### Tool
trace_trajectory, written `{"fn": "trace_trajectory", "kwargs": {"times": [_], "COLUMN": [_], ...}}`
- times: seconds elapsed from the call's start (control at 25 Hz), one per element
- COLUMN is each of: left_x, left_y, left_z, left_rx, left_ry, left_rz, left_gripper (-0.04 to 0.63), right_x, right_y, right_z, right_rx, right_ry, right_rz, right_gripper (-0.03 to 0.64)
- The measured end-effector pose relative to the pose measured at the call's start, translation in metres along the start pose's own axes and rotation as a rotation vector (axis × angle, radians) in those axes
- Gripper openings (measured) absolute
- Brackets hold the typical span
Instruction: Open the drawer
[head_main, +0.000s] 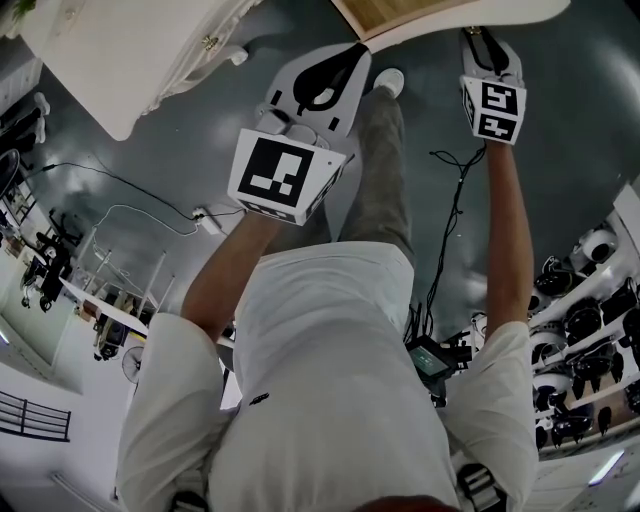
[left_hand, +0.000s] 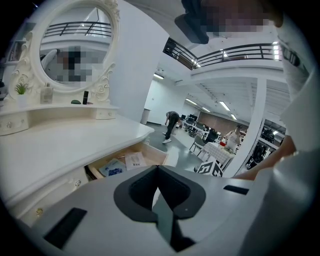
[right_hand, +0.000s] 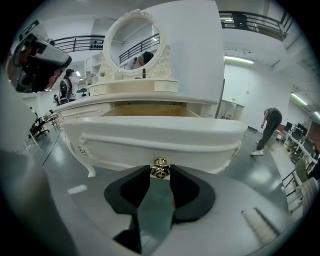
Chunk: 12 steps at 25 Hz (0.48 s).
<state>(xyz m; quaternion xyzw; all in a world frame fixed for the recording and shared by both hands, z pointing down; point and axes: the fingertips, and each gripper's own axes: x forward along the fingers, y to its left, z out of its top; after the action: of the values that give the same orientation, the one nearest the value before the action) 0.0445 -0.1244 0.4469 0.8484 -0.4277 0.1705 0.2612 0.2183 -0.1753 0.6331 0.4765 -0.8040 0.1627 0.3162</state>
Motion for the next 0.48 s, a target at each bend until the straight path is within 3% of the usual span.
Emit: {"fn": "trace_trajectory", "kwargs": {"times": [0.48], "left_x": [-0.013], "left_y": [-0.013], "left_z": [0.004], "left_rx": [0.009], "left_ry": [-0.015], "left_rz": [-0.005], "left_gripper": [0.009], "right_x": [-0.012], "right_y": [0.004], "right_z": [0.005], "right_rx": [0.023], "right_ry": [-0.025], "right_rz": [-0.03], "right_gripper": [0.167]}}
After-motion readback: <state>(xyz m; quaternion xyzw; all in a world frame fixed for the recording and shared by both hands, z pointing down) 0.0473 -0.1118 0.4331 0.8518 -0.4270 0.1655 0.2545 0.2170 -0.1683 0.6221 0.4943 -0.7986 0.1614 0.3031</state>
